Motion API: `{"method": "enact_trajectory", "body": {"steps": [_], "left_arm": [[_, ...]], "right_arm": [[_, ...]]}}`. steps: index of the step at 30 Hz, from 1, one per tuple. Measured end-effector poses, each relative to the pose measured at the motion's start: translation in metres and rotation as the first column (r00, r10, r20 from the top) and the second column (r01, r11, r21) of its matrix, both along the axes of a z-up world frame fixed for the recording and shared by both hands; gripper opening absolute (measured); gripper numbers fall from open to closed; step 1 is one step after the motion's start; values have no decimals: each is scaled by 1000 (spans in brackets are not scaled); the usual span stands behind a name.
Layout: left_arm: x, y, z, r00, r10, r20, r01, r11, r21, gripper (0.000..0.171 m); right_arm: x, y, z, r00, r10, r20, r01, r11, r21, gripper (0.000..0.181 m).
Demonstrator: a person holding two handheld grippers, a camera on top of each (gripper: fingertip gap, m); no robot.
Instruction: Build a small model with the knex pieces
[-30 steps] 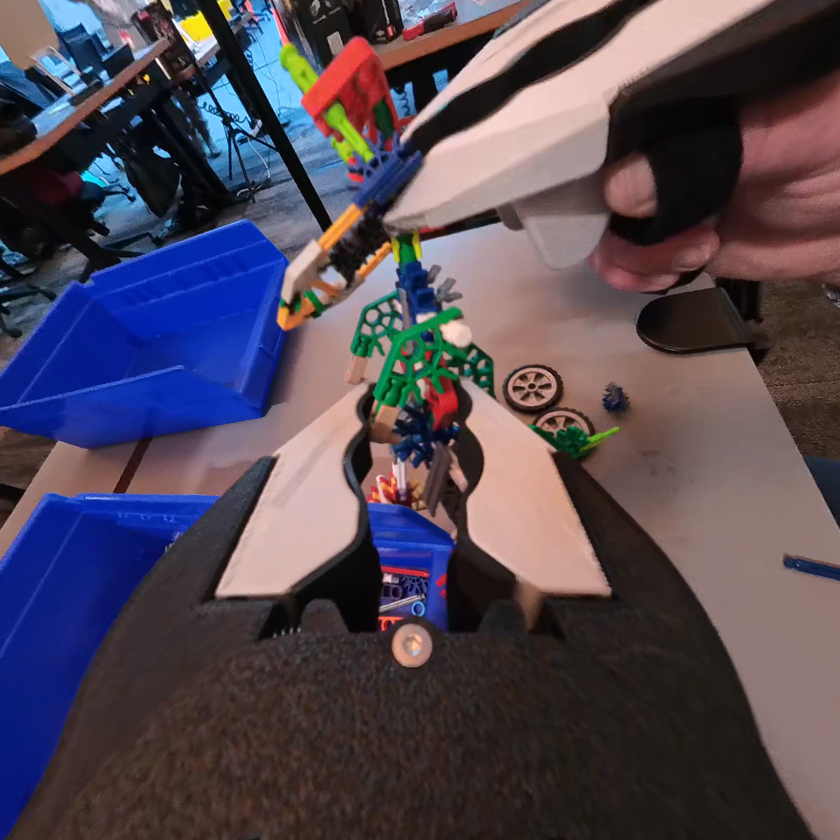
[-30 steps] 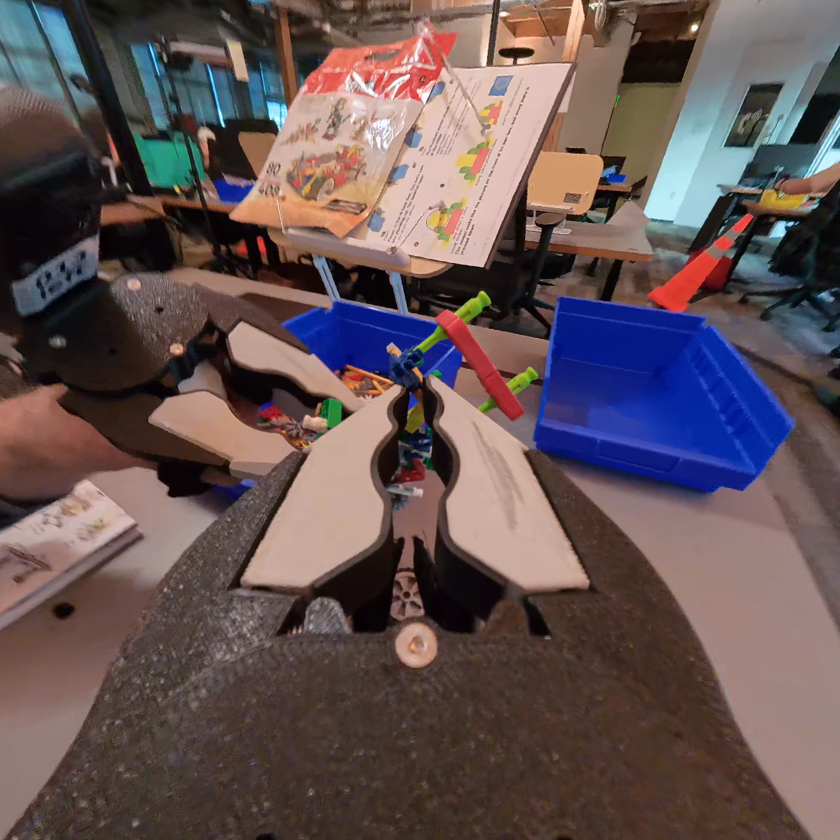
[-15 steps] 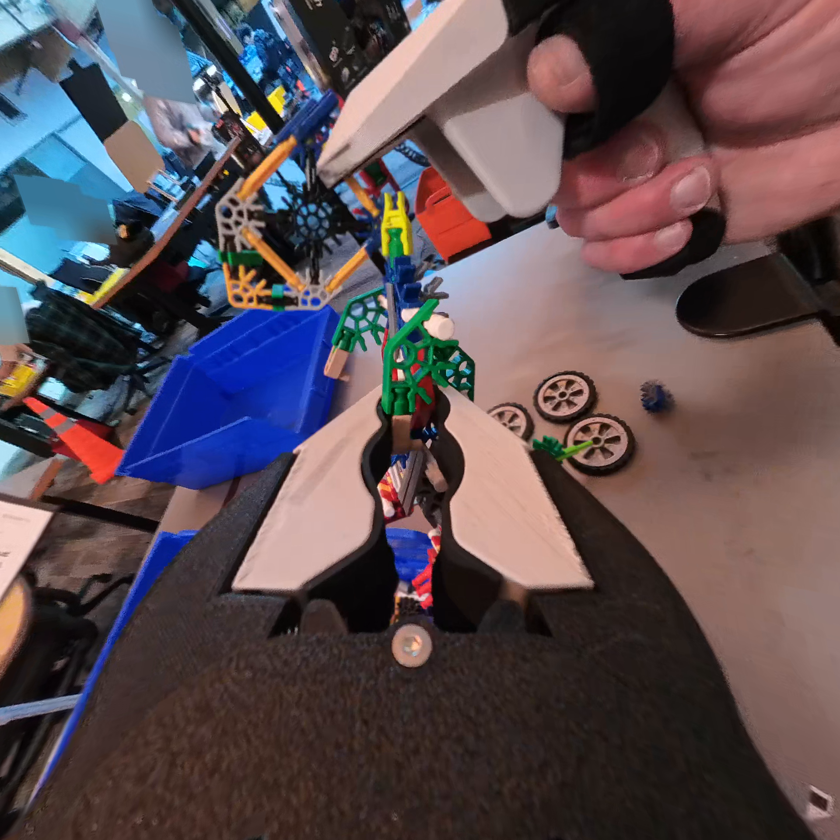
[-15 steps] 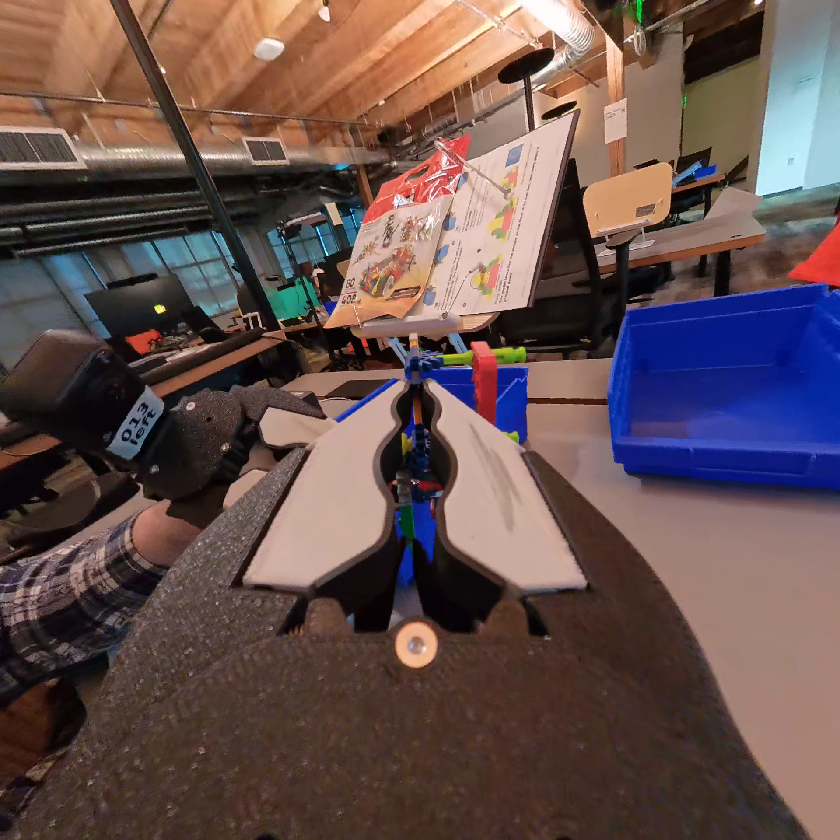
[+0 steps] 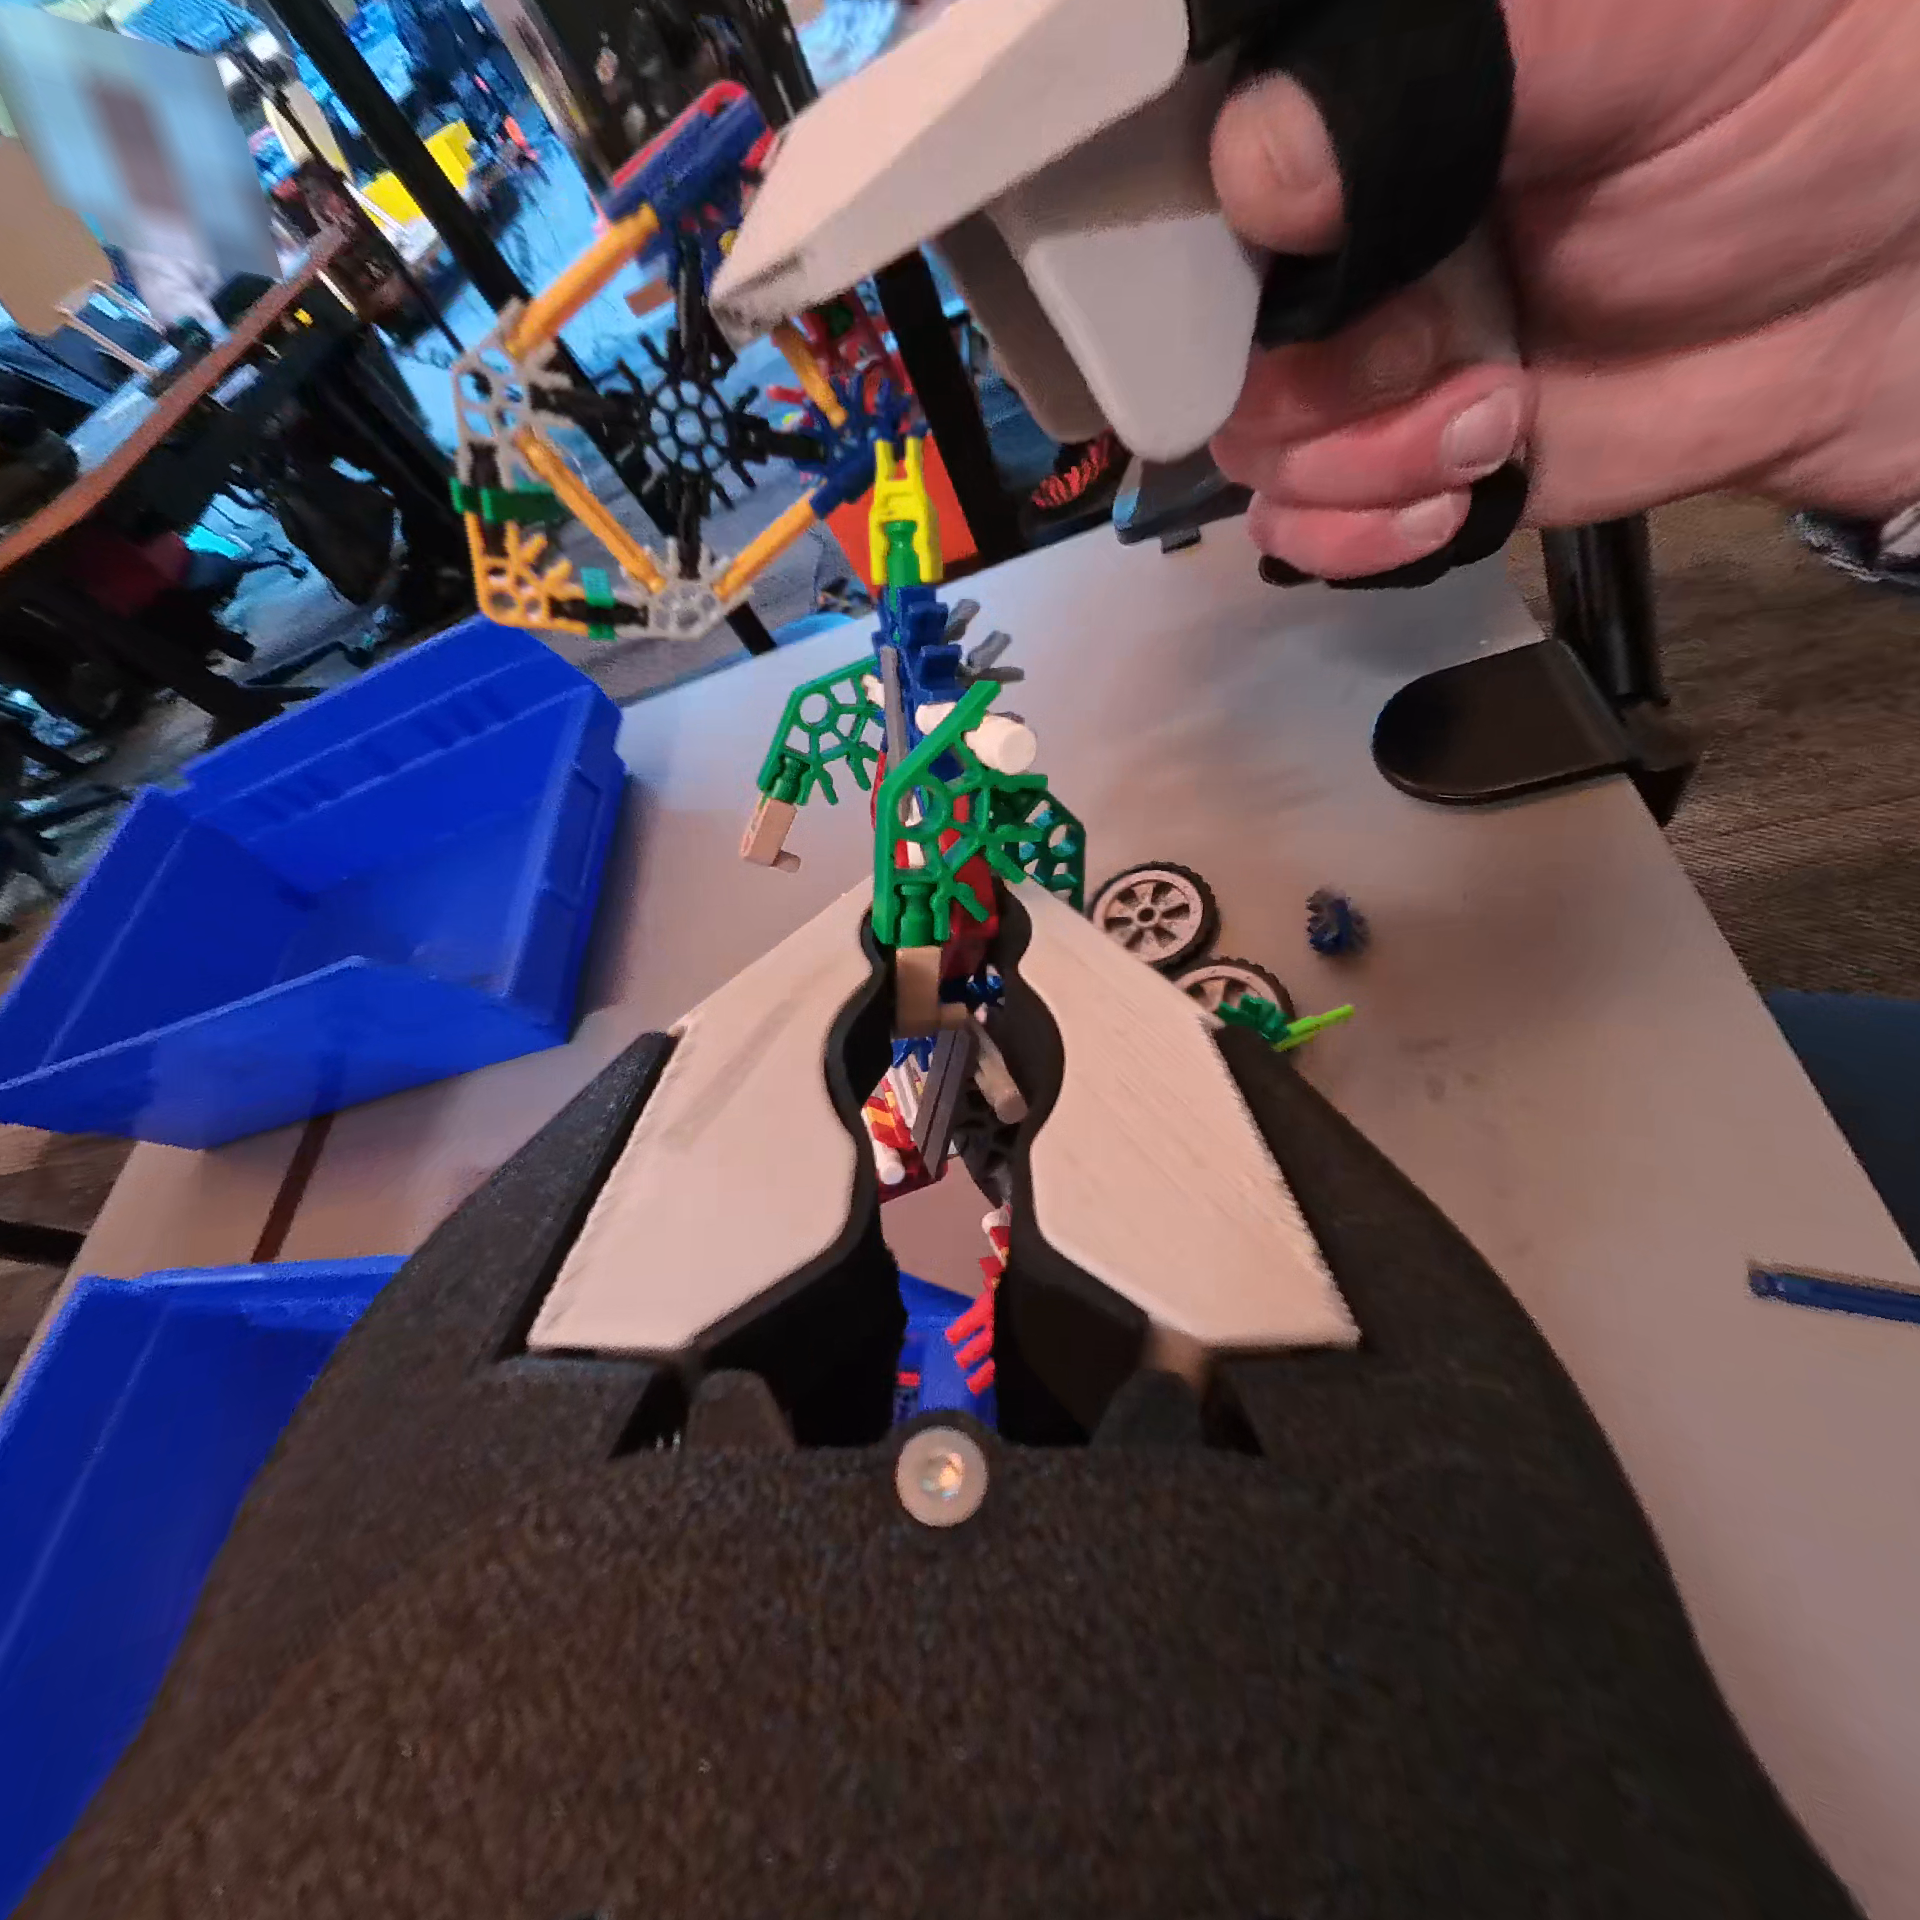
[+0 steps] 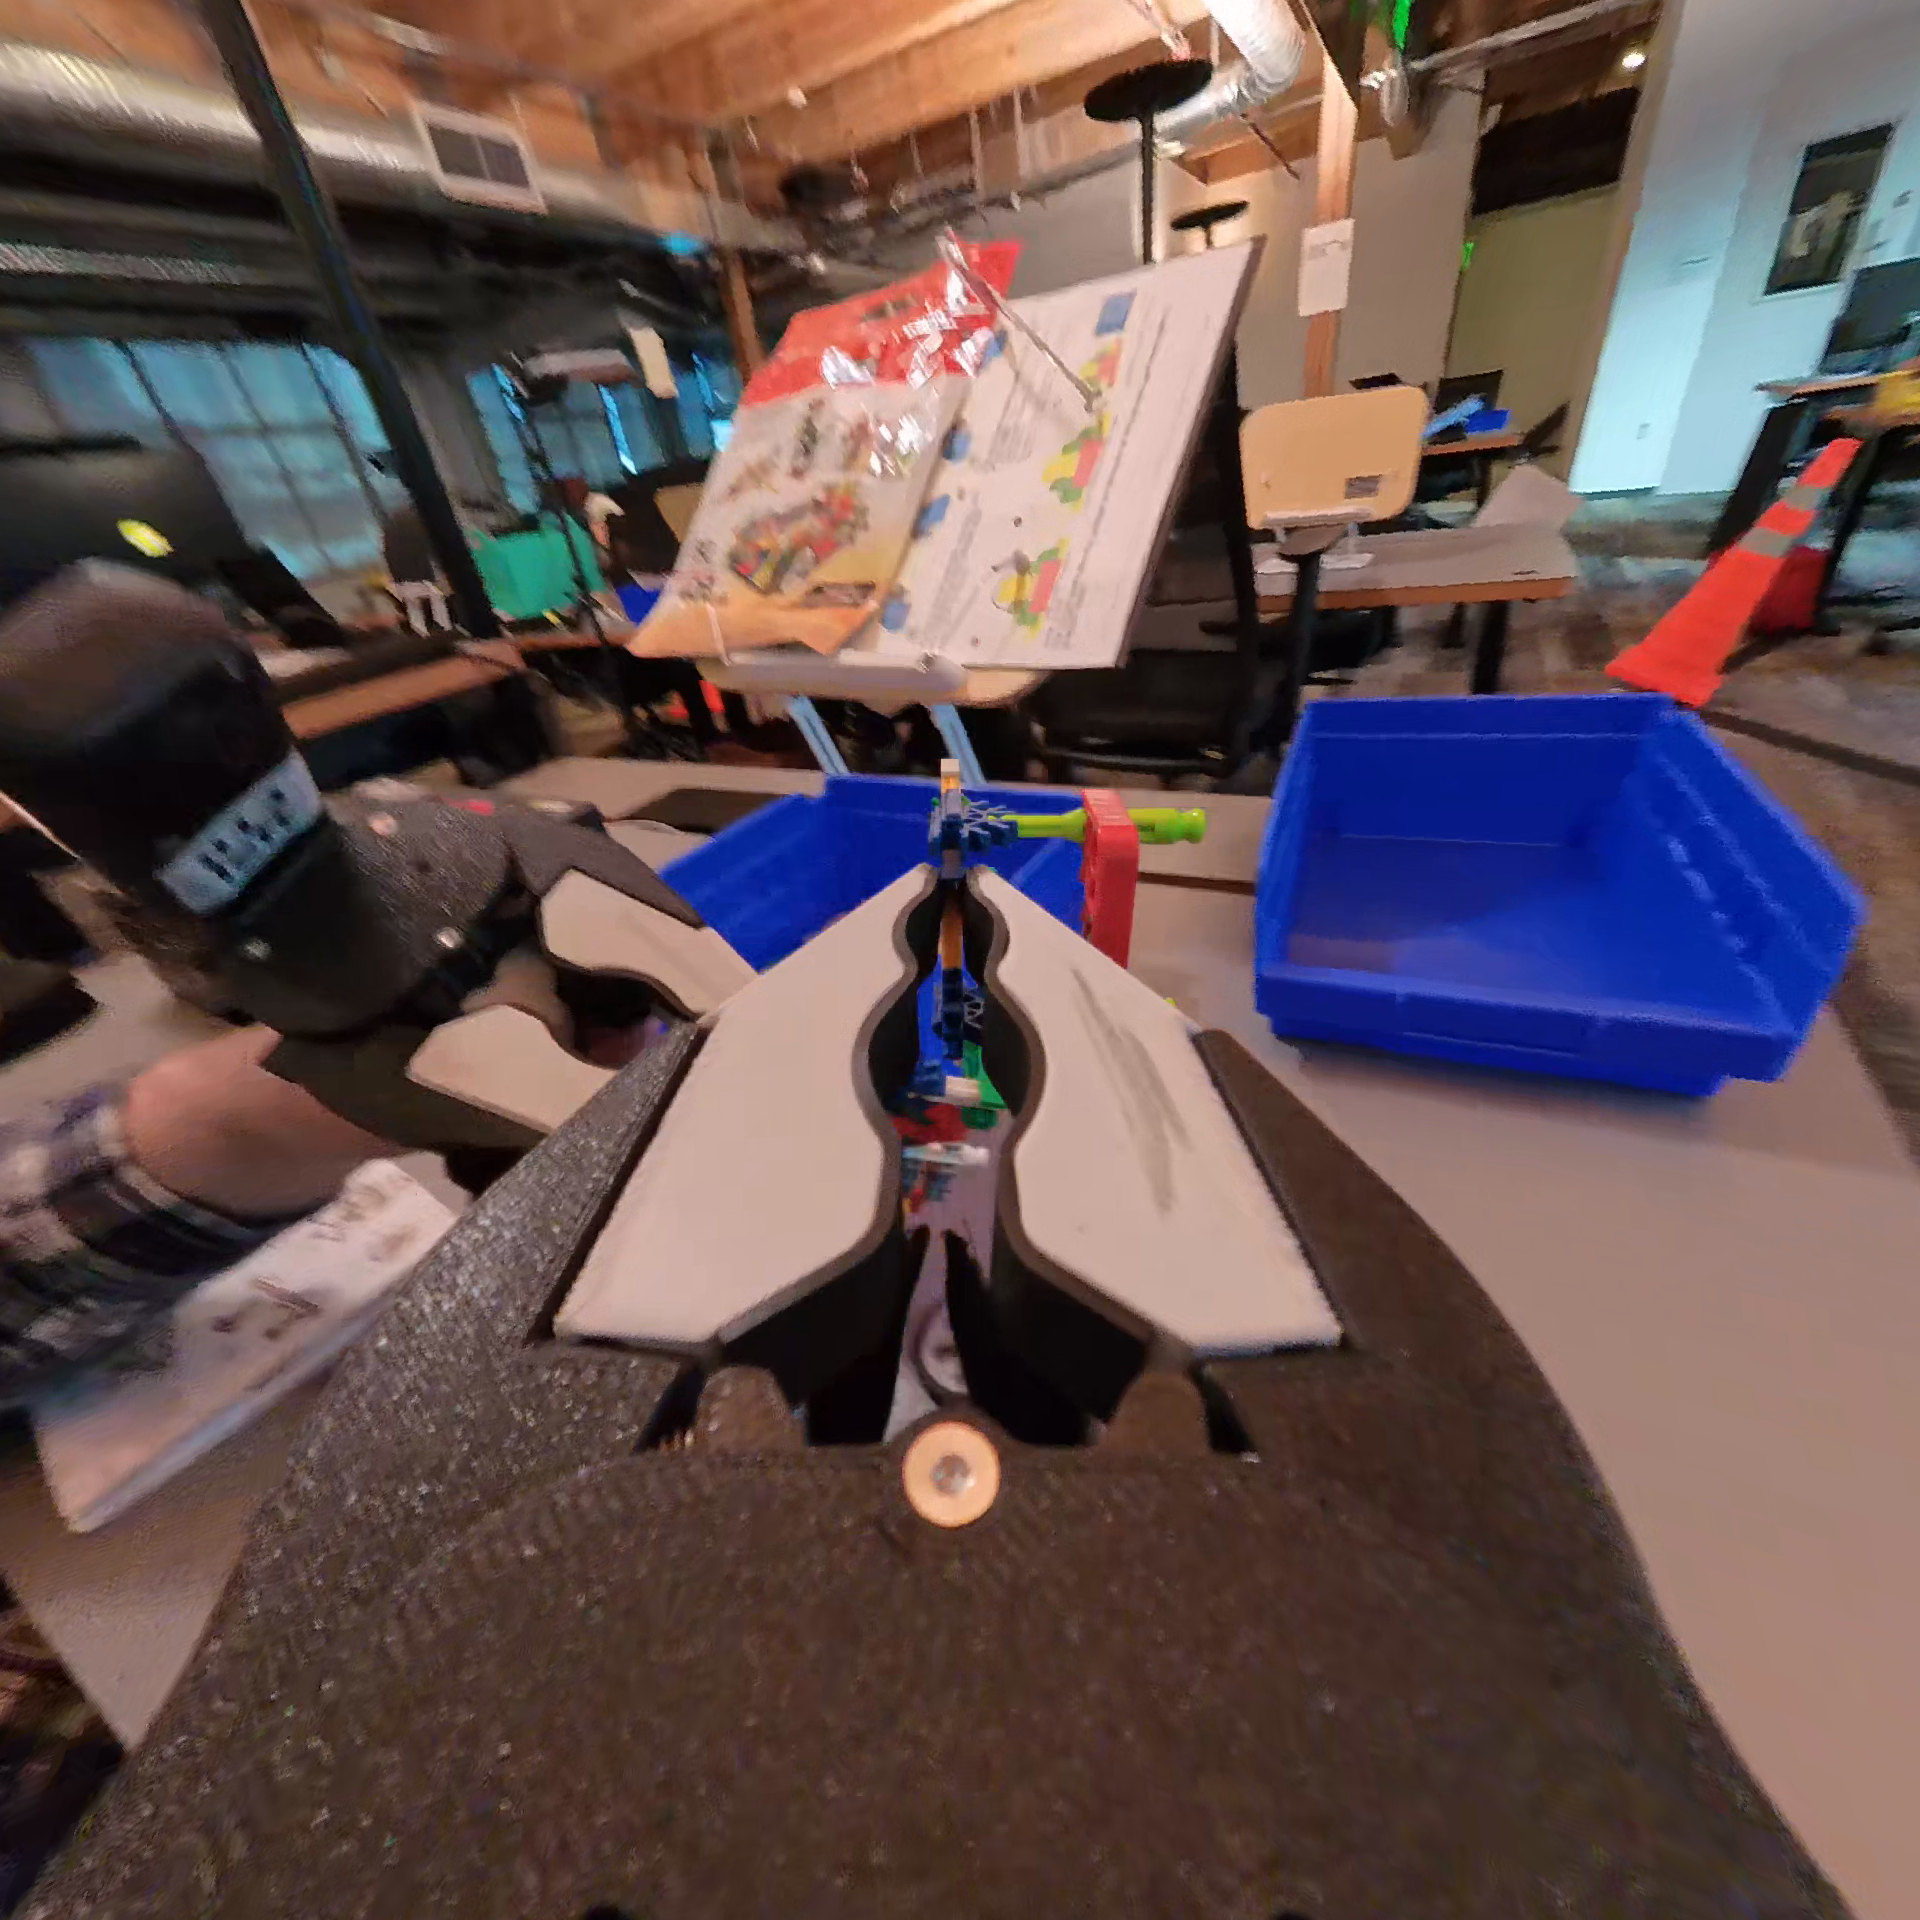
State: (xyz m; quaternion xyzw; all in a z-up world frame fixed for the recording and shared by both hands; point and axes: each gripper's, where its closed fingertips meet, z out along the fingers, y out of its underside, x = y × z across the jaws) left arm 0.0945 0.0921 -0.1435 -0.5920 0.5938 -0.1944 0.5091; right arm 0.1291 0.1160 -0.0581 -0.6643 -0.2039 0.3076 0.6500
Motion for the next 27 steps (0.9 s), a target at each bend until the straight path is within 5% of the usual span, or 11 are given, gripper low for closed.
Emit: {"method": "enact_trajectory", "body": {"steps": [17, 27], "left_arm": [[4, -2, -45, 985, -6, -172, -14, 994, -113, 19], [-33, 1, -59, 931, -41, -363, -22, 986, -165, 30]], "right_arm": [[-5, -4, -30, 997, 2, 80, 1, 999, -43, 2], [-11, -6, -30, 996, 25, 86, -22, 999, -44, 1]]}}
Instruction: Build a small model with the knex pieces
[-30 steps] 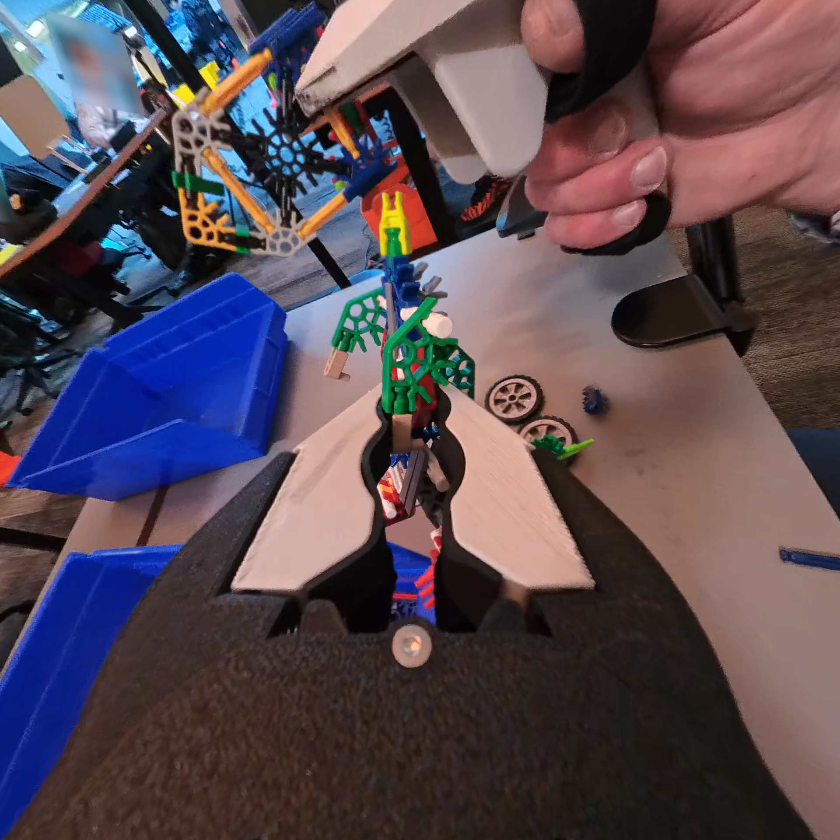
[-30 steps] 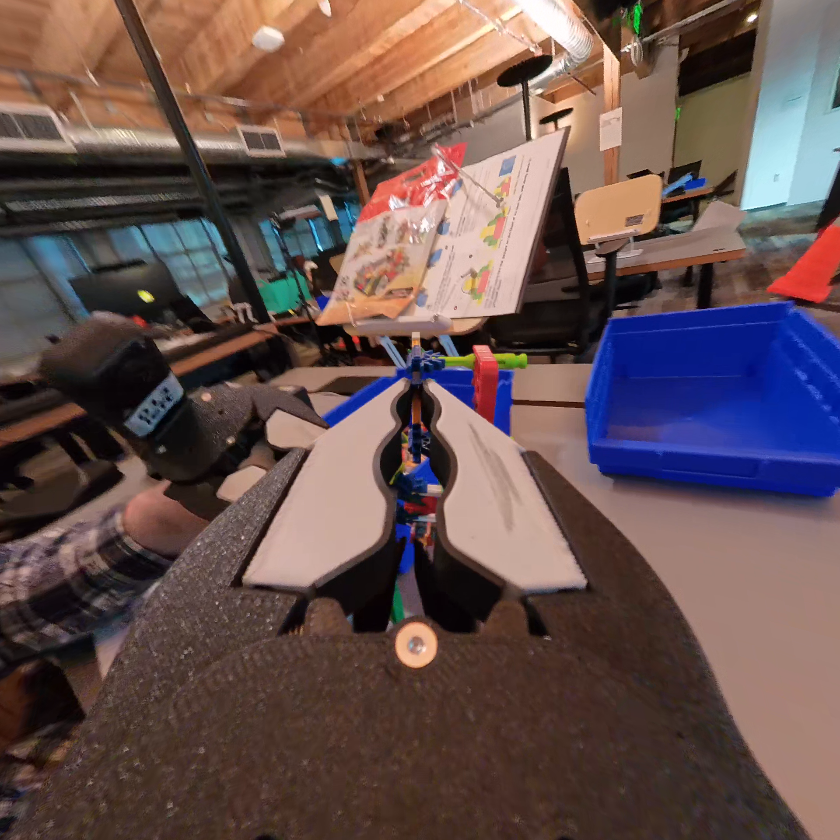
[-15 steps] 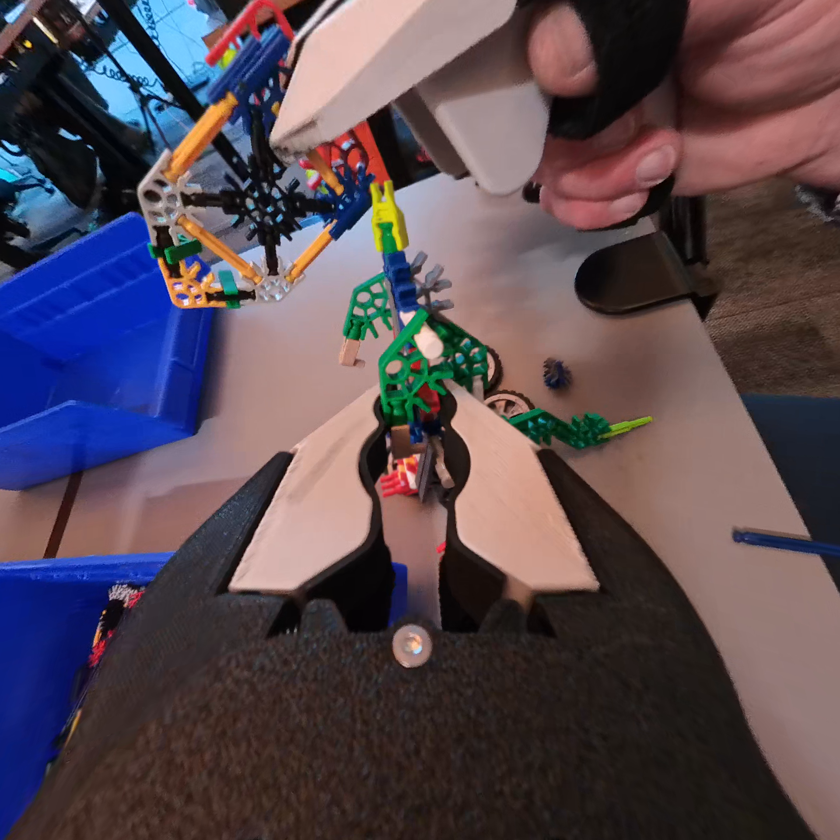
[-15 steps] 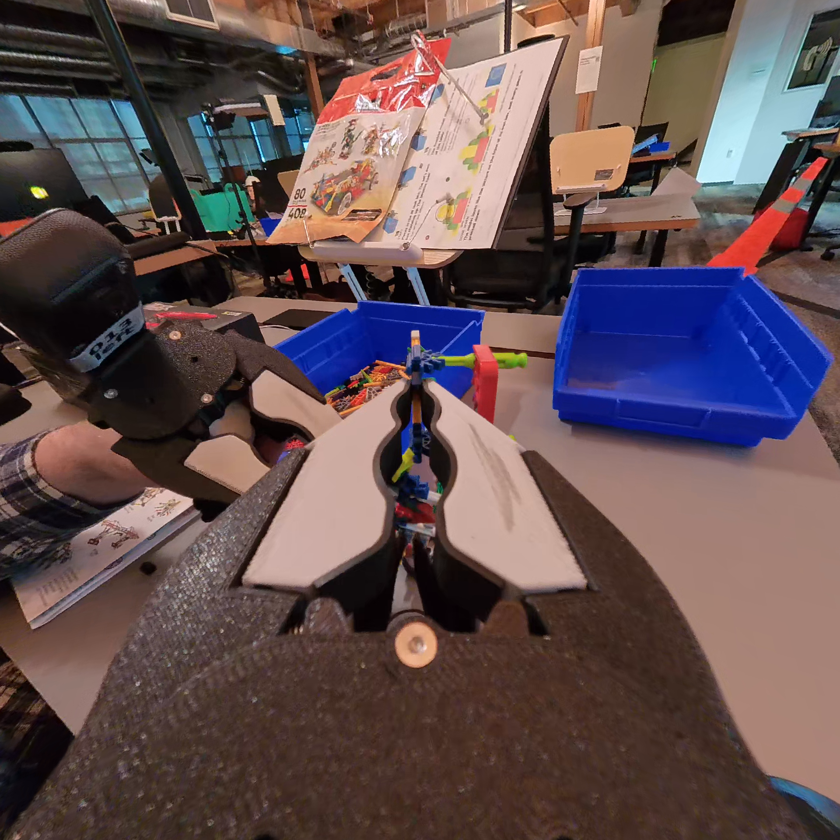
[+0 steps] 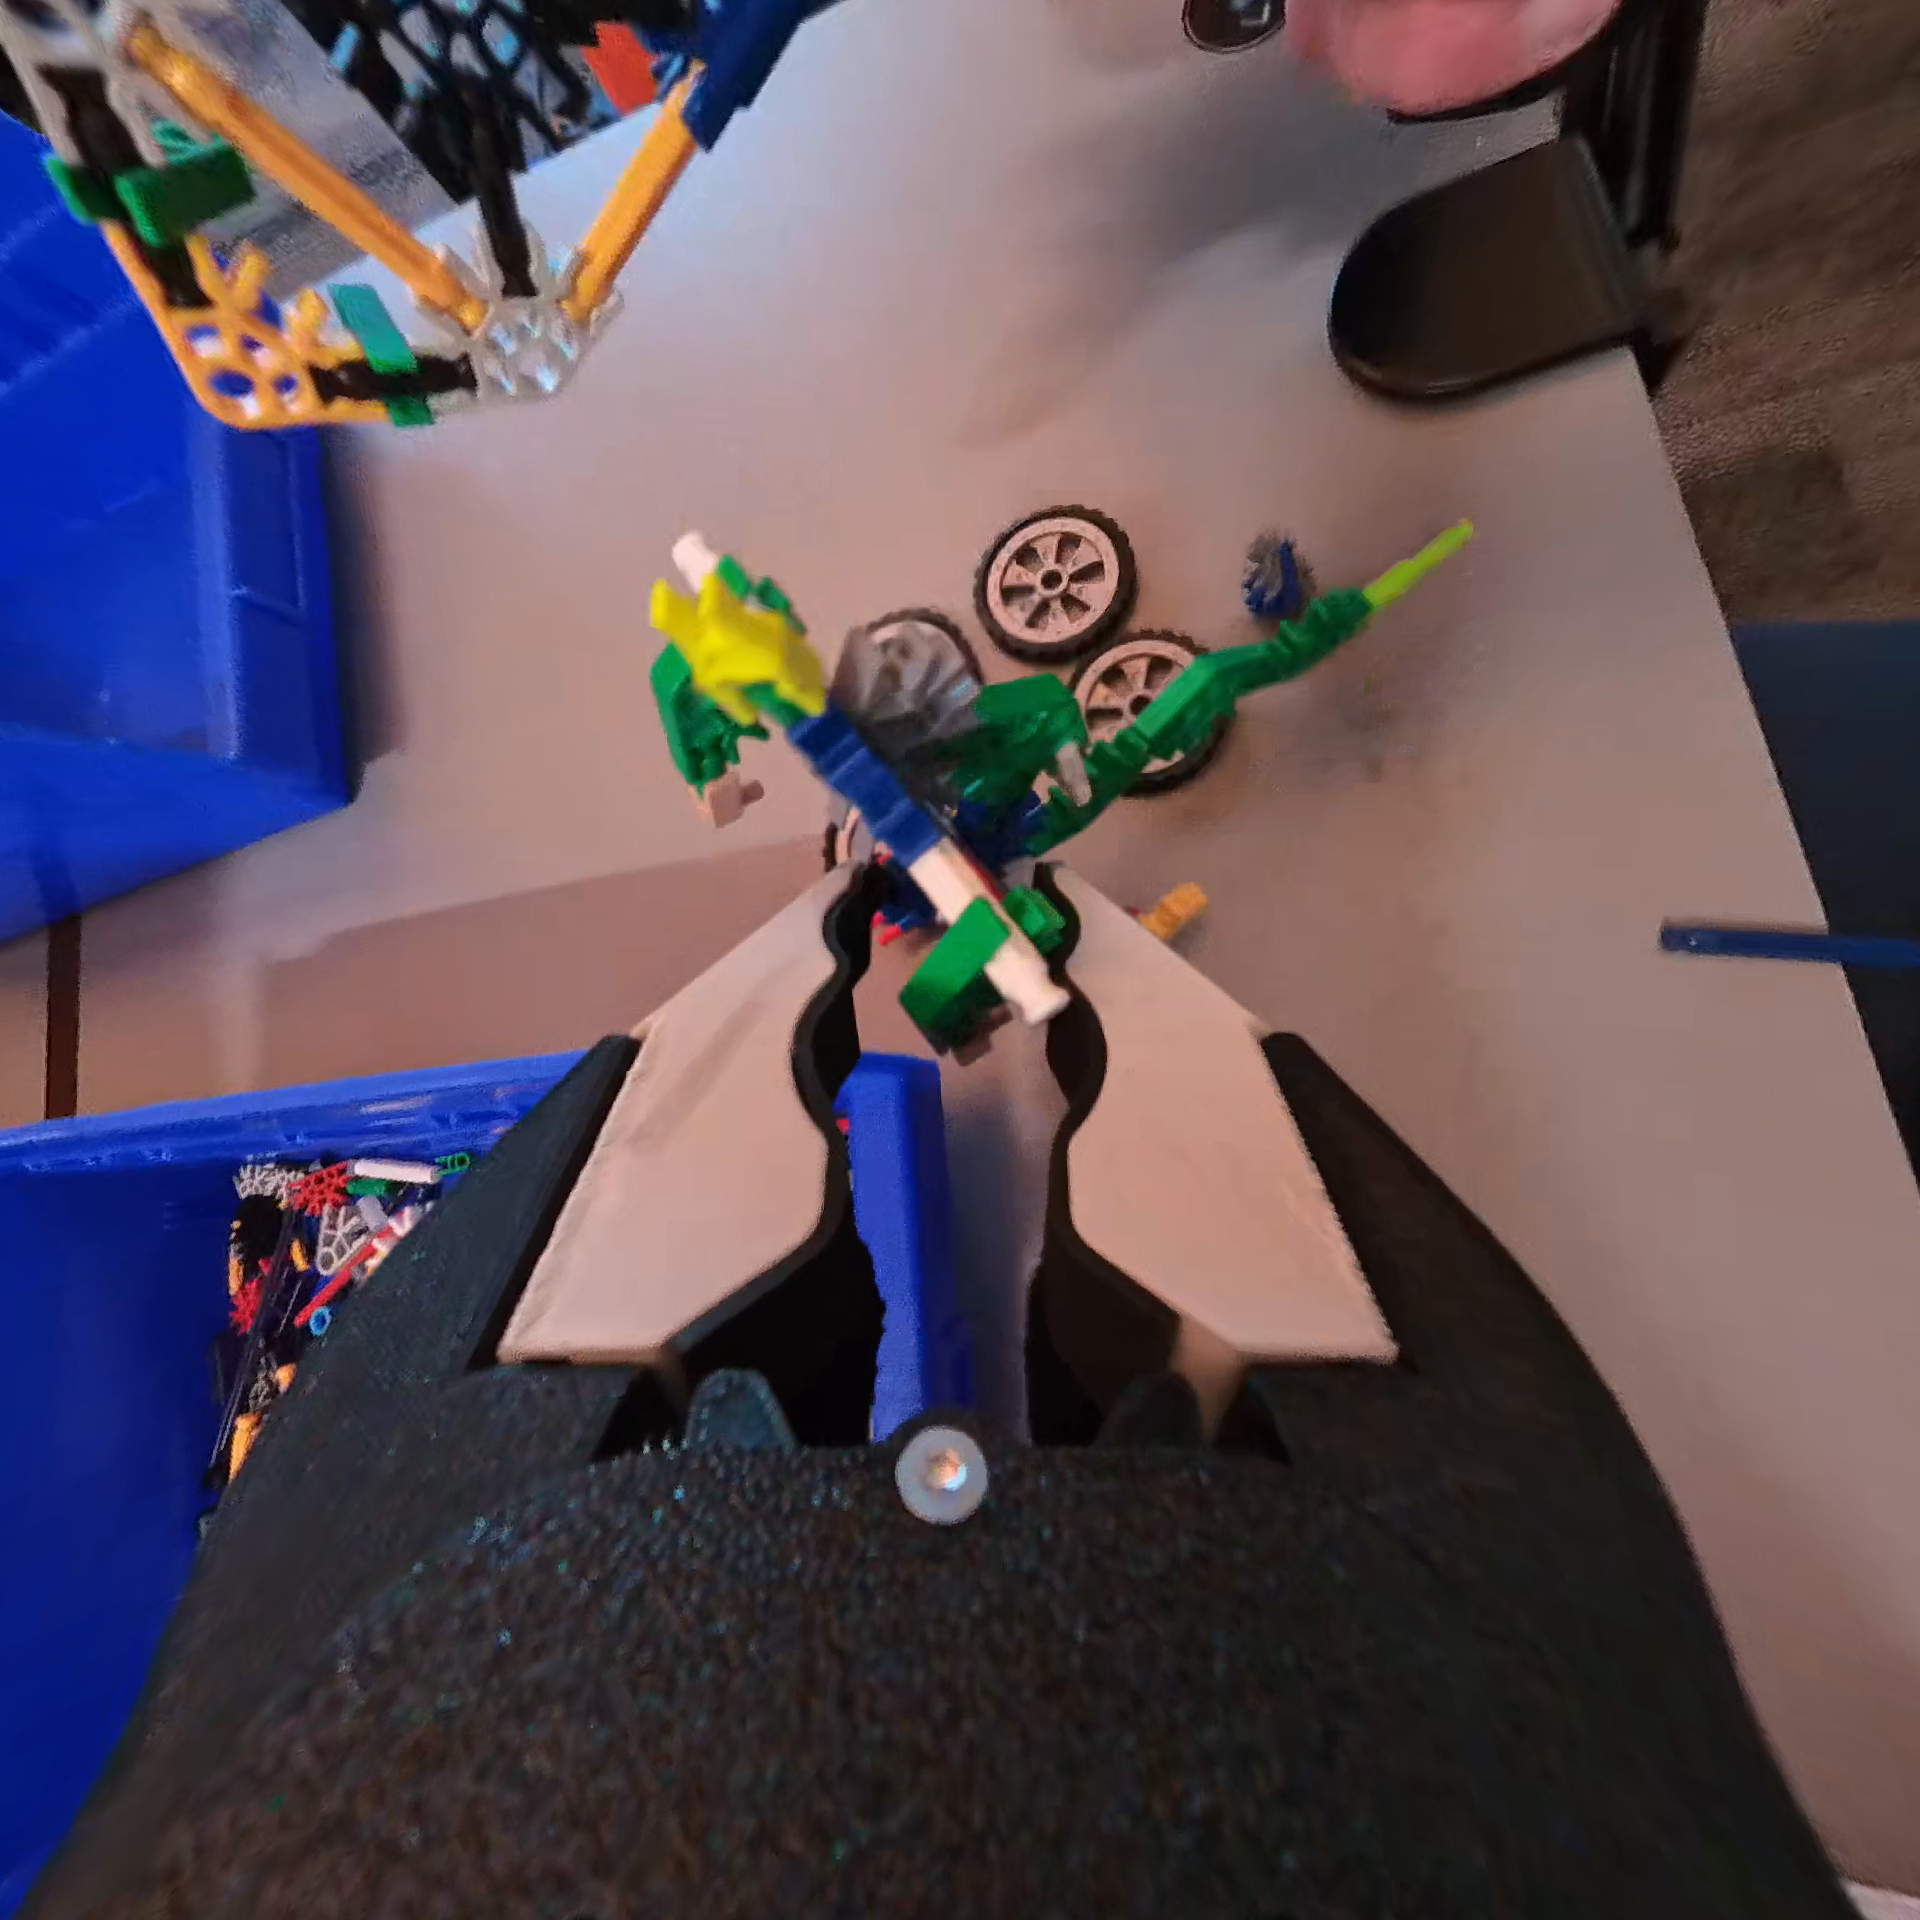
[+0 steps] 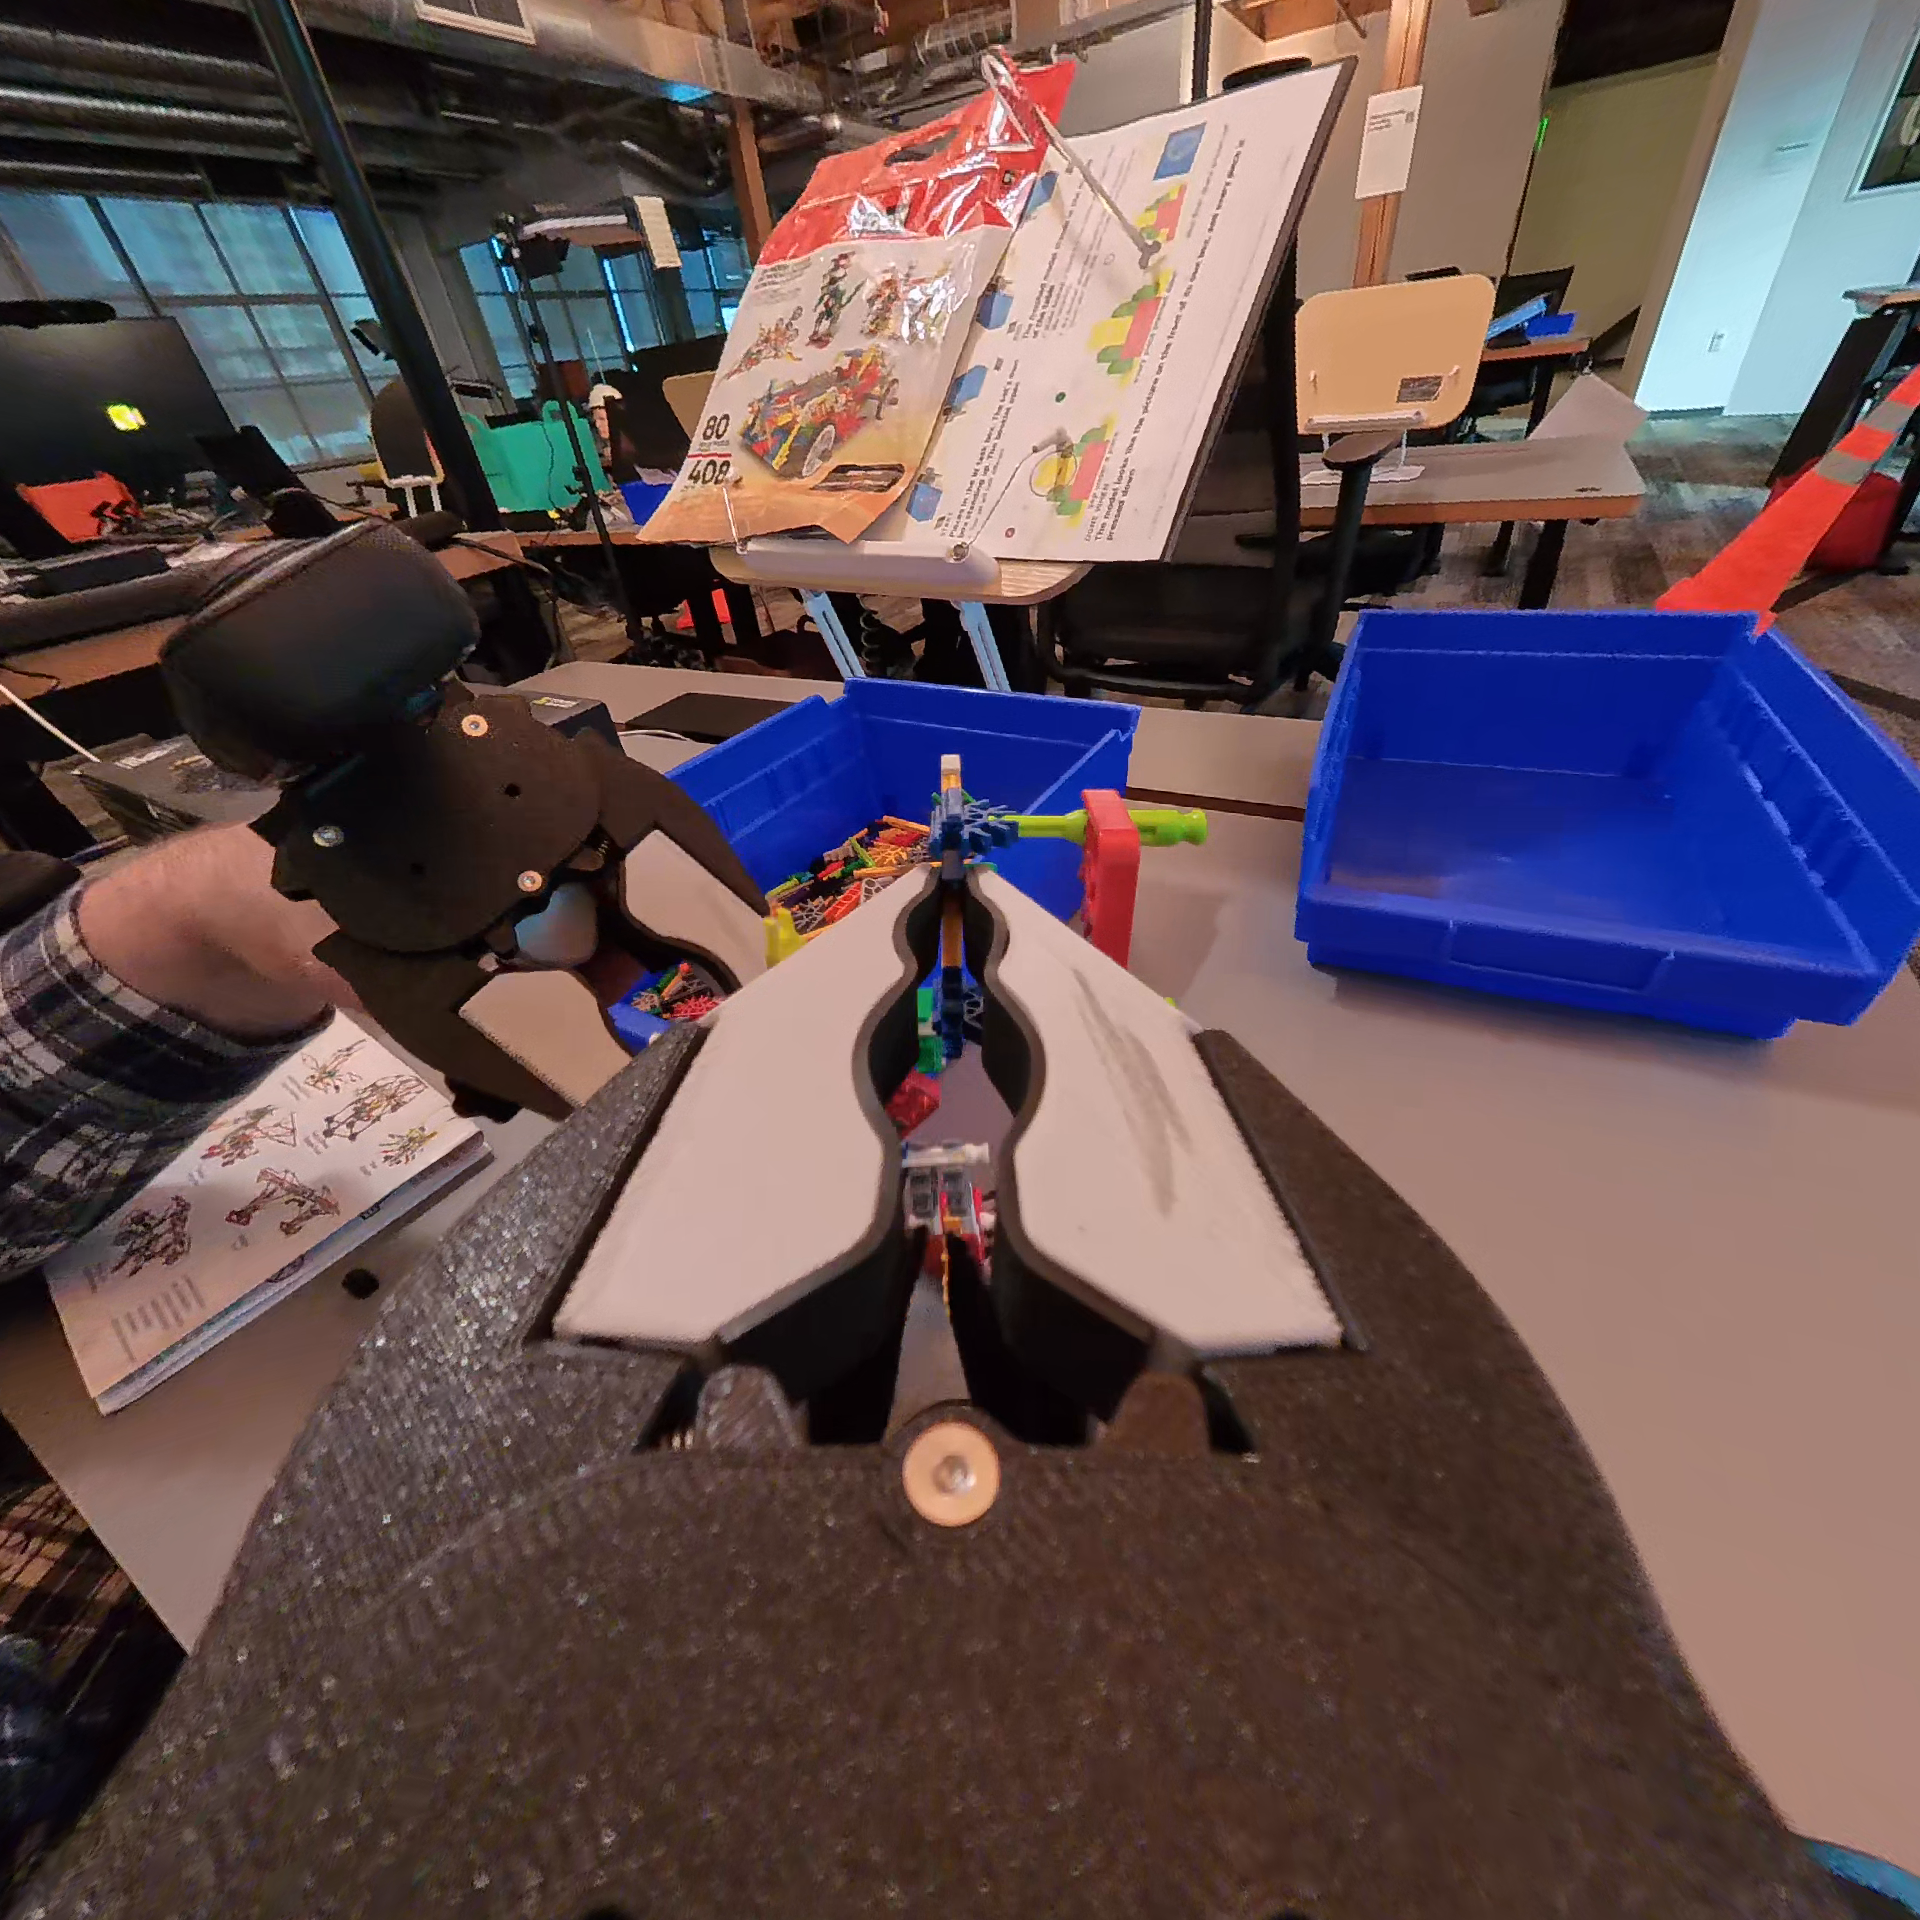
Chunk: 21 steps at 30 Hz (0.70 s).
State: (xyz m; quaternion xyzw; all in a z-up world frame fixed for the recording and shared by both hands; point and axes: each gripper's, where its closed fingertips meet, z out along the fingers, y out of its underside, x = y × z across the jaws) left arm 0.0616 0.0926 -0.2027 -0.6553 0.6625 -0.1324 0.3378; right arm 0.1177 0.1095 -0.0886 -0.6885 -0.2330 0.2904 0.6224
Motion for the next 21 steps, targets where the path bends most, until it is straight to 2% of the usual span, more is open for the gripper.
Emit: {"method": "enact_trajectory", "body": {"steps": [5, 9, 17, 21], "left_arm": [[-12, 5, 2, 999, 23, -37, -23, 1000, 9, 27], [-13, 7, 7, 999, 26, -24, -26, 1000, 18, 33], [-28, 12, 5, 997, 47, -59, -47, 999, -8, 27], [-29, 9, 2, 996, 38, -80, -39, 999, -8, 31]], "right_arm": [[-4, -2, 2, 1000, 11, 8, -11, 1000, 6, 2], [-6, -3, 4, 1000, 22, 3, -22, 1000, 5, 2], [-10, -6, 6, 999, 39, 3, -39, 999, 4, 2], [-13, -9, 9, 999, 53, 1, -53, 999, 12, 2]]}}
